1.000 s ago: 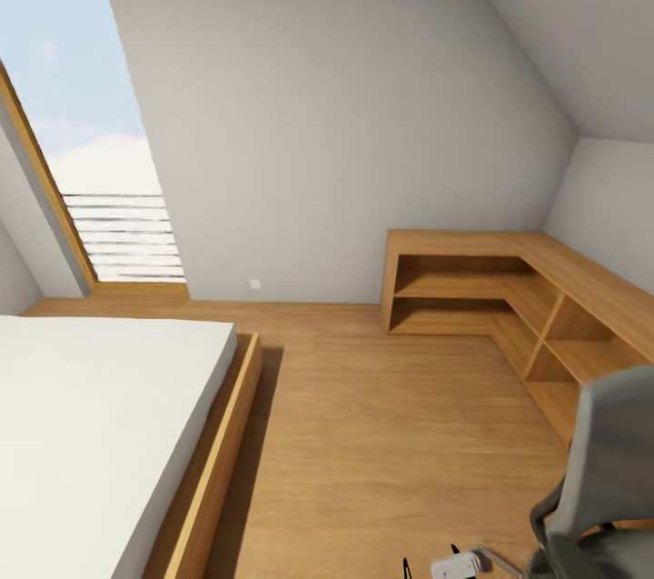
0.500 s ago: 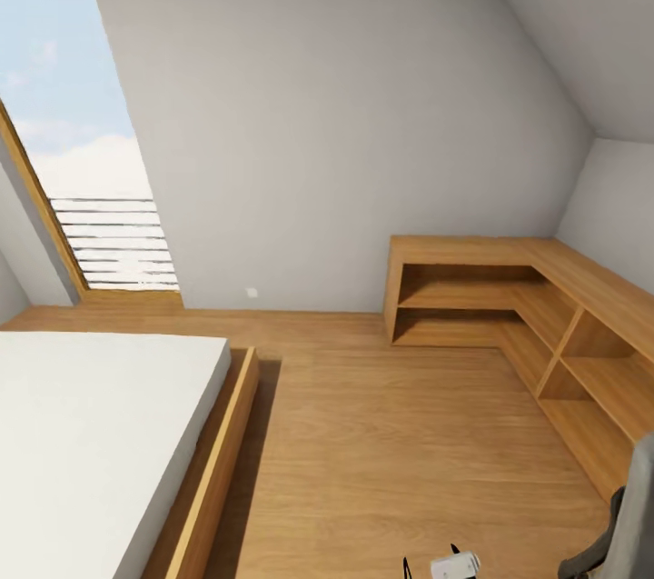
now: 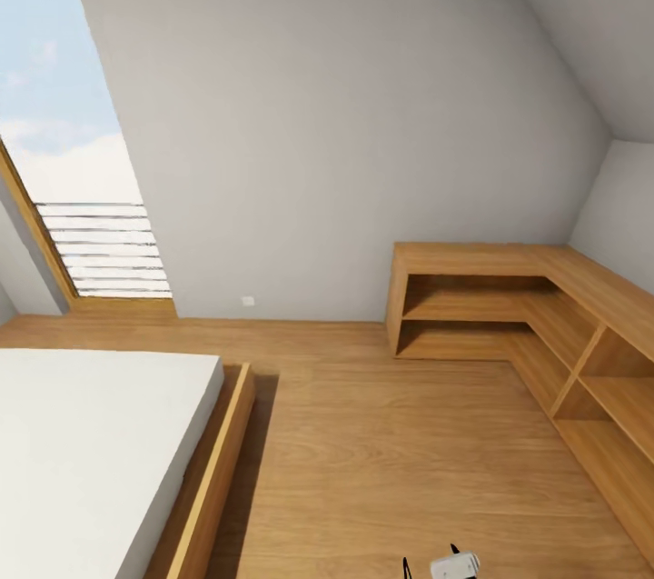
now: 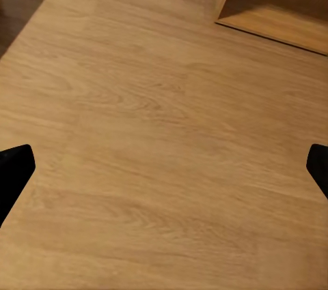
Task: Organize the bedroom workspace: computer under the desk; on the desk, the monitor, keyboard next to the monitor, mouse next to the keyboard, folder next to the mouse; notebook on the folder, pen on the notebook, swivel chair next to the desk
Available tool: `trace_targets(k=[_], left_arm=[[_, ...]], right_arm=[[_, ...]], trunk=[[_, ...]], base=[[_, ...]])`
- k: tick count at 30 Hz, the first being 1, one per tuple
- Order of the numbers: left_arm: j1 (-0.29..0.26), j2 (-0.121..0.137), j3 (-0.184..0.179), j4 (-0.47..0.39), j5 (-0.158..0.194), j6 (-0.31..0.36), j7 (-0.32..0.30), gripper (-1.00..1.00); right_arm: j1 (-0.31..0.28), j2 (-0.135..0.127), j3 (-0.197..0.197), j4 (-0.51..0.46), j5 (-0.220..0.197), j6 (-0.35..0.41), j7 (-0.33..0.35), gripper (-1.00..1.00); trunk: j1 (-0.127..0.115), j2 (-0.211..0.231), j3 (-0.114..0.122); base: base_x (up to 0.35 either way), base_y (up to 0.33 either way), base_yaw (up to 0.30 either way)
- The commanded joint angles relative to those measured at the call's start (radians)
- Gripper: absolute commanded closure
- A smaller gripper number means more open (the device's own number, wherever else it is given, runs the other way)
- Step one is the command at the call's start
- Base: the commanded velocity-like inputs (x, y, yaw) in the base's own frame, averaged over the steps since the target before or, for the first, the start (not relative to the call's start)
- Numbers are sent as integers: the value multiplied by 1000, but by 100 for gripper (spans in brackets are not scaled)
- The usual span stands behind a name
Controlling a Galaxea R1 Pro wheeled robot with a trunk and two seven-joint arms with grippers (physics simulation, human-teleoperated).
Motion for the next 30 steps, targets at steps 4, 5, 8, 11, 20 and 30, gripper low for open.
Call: trace_targets(k=[4,5,8,11,20,30], left_arm=[[0,1,-9,-3,5,-1,8,-100],[0,1,-9,-3,5,-1,8,-100],[0,1,-9,-3,5,0,8,-100],[0,1,-9,-3,5,0,8,-100],[0,1,-9,-3,5,0,8,-100],[0,1,-9,-3,6,1,8,-100]], right_arm=[[0,1,10,0,0,0,-8,-100],[0,1,10,0,0,0,-8,-100],[0,1,10,0,0,0,-8,-100],[0,2,10,0,0,0,-8,-100],[0,2,10,0,0,0,-8,-100],[0,2,10,0,0,0,-7,-100]], trunk=[[1,-1,-1],[1,-1,-1],[1,-1,-1],[1,-1,-1],[1,-1,-1],[1,-1,-1]], base=[[326,0,0],[326,0,0],[326,0,0],[326,0,0],[326,0,0],[326,0,0]])
